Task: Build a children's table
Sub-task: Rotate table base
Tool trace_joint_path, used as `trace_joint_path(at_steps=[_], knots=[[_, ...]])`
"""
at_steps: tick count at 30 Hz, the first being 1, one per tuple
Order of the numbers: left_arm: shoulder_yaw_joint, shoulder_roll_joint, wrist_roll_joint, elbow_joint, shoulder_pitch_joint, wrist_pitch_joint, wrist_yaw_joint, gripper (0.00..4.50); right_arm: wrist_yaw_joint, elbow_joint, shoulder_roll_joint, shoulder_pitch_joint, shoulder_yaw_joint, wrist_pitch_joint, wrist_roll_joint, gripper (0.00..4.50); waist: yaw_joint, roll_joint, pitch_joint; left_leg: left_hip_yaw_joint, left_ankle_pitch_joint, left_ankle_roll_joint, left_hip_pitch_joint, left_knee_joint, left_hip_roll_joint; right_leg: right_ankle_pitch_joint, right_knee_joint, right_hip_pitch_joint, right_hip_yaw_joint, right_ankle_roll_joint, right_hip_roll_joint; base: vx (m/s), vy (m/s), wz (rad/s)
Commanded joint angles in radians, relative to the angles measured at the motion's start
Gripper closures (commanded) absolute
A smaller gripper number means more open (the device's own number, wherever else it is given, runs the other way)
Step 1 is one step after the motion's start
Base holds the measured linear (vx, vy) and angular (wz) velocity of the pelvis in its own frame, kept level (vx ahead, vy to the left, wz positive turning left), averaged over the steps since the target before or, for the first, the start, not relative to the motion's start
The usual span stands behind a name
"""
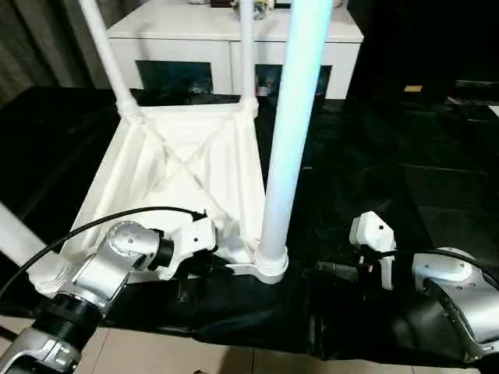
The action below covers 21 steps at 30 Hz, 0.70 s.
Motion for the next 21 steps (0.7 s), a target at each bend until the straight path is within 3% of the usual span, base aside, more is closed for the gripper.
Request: trace_joint_path(at_steps=[1, 7, 13, 18, 21], knots=[[-0.046, 0.021, 0.036, 0.032, 0.033, 0.034, -0.017, 4.44, 0.002, -0.023, -0.002, -0.011, -0.002, -0.004, 0.007, 0.00, 0.003, -0.010, -0.059, -0.021, -0.132, 0.074, 0.018, -0.083, 0.058, 0.056, -0.062, 0.032, 0.025, -0.272, -0.062, 0.000, 0.000, 0.00], [0.006, -0.029, 0.011, 0.043, 0.024, 0.036, 0.059, 4.44, -0.003, -0.029, 0.018, -0.015, 0.000, 0.005, 0.019, 0.00, 0.001, -0.010, -0.056, -0.020, -0.171, 0.063, 0.020, -0.086, 0.060, 0.002, -0.067, 0.030, 0.026, -0.277, -0.063, 0.000, 0.000, 0.00], [0.026, -0.092, 0.003, -0.023, 0.047, 0.139, 0.158, 4.44, 0.014, -0.037, 0.018, -0.004, 0.014, 0.004, 0.024, 0.00, 0.003, -0.016, -0.055, -0.021, -0.161, 0.067, 0.016, -0.087, 0.060, -0.023, -0.069, 0.033, 0.027, -0.260, -0.066, 0.000, 0.000, 0.00], [0.002, -0.135, 0.022, -0.050, 0.051, 0.185, 0.194, 4.44, 0.030, -0.038, 0.037, -0.026, 0.014, 0.043, 0.055, 0.00, 0.002, -0.021, -0.056, -0.019, -0.129, 0.094, 0.013, -0.082, 0.057, -0.029, -0.072, 0.032, 0.028, -0.249, -0.064, 0.000, 0.000, 0.00], [-0.020, -0.145, 0.040, -0.047, 0.043, 0.183, 0.198, 4.44, -0.023, 0.009, 0.079, -0.066, 0.027, 0.032, 0.021, 0.00, -0.001, -0.017, -0.056, -0.021, -0.141, 0.085, 0.015, -0.085, 0.058, -0.069, -0.075, 0.026, 0.025, -0.246, -0.063, 0.000, 0.000, 0.00]])
